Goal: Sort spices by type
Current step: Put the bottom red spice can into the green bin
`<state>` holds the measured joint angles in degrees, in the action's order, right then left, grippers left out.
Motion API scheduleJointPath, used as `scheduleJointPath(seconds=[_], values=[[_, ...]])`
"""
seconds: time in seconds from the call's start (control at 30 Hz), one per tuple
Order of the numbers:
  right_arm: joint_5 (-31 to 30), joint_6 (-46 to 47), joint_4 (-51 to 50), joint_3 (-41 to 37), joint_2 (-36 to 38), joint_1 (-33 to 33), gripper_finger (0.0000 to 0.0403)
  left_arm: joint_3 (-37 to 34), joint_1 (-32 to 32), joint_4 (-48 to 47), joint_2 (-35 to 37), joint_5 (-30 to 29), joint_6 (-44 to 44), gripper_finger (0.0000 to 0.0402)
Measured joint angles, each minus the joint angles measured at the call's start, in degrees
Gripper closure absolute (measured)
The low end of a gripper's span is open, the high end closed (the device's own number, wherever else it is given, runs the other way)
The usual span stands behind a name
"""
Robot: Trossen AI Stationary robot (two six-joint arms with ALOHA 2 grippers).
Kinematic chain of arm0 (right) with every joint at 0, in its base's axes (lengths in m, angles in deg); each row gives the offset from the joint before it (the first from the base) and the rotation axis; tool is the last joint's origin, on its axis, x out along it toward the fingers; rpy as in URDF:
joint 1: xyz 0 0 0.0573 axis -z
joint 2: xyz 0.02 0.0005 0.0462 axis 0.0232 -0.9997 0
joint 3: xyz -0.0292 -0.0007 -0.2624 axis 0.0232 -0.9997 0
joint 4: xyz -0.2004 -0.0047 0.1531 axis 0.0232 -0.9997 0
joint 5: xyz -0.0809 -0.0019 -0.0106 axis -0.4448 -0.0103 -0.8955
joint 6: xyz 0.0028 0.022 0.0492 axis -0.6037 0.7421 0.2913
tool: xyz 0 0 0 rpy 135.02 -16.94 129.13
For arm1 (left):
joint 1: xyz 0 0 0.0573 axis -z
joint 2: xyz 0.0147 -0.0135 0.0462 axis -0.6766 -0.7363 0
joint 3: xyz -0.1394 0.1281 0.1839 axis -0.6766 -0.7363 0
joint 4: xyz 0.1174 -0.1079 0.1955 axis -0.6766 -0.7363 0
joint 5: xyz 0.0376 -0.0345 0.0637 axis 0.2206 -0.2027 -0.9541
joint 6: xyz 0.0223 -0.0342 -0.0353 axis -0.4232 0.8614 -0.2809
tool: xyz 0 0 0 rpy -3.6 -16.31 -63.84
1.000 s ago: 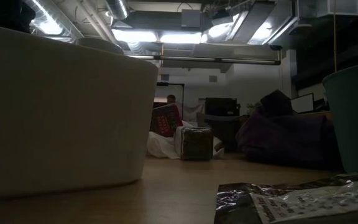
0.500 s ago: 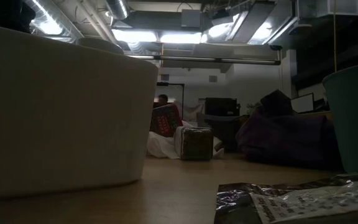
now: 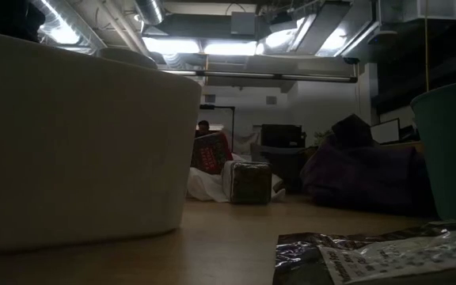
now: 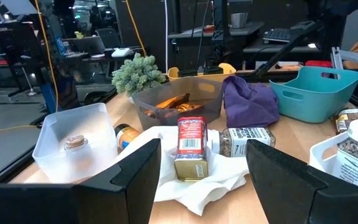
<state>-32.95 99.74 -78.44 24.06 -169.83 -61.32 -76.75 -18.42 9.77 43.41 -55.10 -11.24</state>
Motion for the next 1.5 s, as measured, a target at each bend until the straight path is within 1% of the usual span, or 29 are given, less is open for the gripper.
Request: scheduleJointPath(seconds=[0.1, 0.17, 0.43, 0.6, 0.83, 1.03, 1.17, 1.27, 1.5], values=[[-0.51, -0.04, 0.04, 0.00, 0.00, 0.00, 0.0195, 0.00, 0.00, -0.02, 0.00, 0.00, -0.22, 0.0178], [-0.53, -0.04, 0.07, 0.00, 0.00, 0.00, 0.0186, 0.00, 0.00, -0.02, 0.00, 0.00, 0.02, 0.0178], [-0.07, -0.14, 0.61, -0.83, -0.70, -0.02, 0.0114, 0.00, 0.00, -0.02, -0.01, 0.02, -0.13, 0.0178], [-0.06, 0.01, 3.08, -3.22, -0.94, 0.00, 0.0086, -0.01, 0.00, -0.02, -0.03, 0.02, -0.04, 0.0178], [0.10, 0.50, 7.33, -6.56, -1.07, -0.02, 0.0083, -0.02, 0.00, -0.02, -0.04, 0.02, -0.14, 0.0178], [1.59, 0.28, 9.80, -8.36, -1.07, -0.02, 0.0083, -0.02, 0.00, -0.02, -0.04, 0.02, -0.19, 0.0178], [1.22, 0.18, 10.43, -9.14, -1.13, -1.31, 0.0083, -0.02, 0.00, -0.02, -0.04, 0.01, 0.01, 0.0178], [-0.12, -0.10, 10.39, -9.11, -1.50, -2.68, 0.0084, -0.02, 0.00, -0.02, -0.04, 0.02, -0.19, 0.0178], [-6.31, 0.28, 10.54, -9.09, -1.44, -5.49, 0.0084, -0.02, 0.00, -0.03, -0.04, 0.02, -0.01, 0.0178]])
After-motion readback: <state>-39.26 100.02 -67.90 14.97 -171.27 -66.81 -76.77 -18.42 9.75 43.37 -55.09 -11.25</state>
